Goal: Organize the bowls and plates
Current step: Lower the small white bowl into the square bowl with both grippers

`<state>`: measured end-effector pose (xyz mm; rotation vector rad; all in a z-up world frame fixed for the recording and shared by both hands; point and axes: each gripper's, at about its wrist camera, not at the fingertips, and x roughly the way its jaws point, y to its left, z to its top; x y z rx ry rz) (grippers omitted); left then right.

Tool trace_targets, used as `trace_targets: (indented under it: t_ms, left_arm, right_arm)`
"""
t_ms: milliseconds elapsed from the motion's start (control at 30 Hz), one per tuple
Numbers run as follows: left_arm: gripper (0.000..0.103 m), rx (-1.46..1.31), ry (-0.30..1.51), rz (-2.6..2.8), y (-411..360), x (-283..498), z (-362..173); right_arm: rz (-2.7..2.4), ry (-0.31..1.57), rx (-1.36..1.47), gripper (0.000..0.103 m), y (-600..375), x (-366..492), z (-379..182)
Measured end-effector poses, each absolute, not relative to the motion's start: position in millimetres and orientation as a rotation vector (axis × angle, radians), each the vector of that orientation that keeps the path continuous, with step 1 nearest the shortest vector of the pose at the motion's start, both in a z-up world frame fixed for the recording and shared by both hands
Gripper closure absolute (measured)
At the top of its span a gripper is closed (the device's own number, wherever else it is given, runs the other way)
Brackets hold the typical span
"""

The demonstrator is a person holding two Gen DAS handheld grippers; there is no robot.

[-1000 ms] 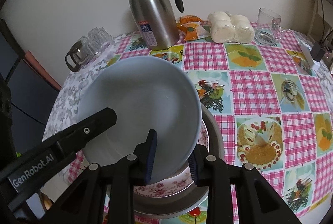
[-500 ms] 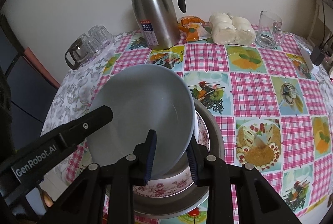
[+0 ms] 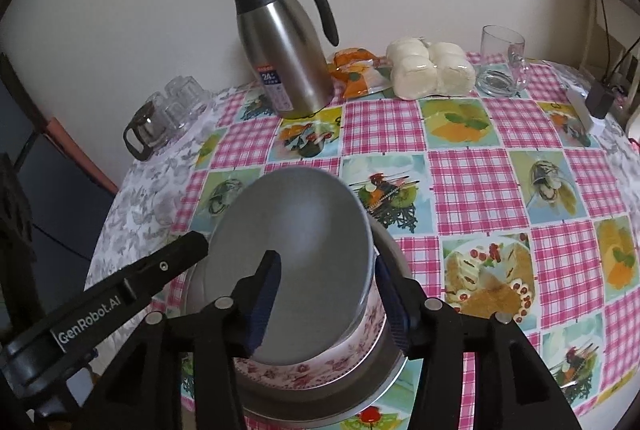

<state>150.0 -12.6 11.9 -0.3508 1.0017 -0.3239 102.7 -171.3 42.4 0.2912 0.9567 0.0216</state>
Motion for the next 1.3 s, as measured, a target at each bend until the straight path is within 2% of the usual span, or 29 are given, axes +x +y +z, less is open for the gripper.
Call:
trace_targets:
  t_ms: [233, 267, 300, 400, 500, 1033, 1267, 1300]
  left_arm:
    - [0.084, -0.356, 1.017, -0.321, -13, 152, 8]
    - [0.084, -0.36, 1.016, -0.321, -13, 152, 8]
    - [0.084, -0.361, 1.015, -0.319, -13, 152, 8]
    - [0.082, -0.366, 1.015, -0.317, -12, 152, 8]
    - [0.082, -0.372, 1.018, -0.316, -11, 152, 7]
    - [0.082, -0.371, 1.007, -0.337, -15, 151, 9]
    - [0.082, -0.353, 1.013, -0.326, -16, 151, 7]
    - [0.082, -0.346, 1.016, -0.322, -16, 151, 7]
  right_arm:
    - [-0.001, 0.917, 0.341, 0.05, -188, 100, 45]
    - [-0.006, 0.905, 0.351, 0.054, -192, 99, 46]
    - [-0.009, 0.895, 0.36, 0.063, -195, 98, 46]
    - [0.002, 0.887, 0.409, 0.084, -205, 100, 43]
    - [0.062, 0.89, 0.491, 0.092, -213, 102, 34]
    - [0.18, 0.962, 0.759, 0.093, -231, 102, 4]
    - [0.145, 0.973, 0.651, 0.093, -220, 105, 12]
    - [0.131, 0.973, 0.621, 0.089, -218, 105, 15]
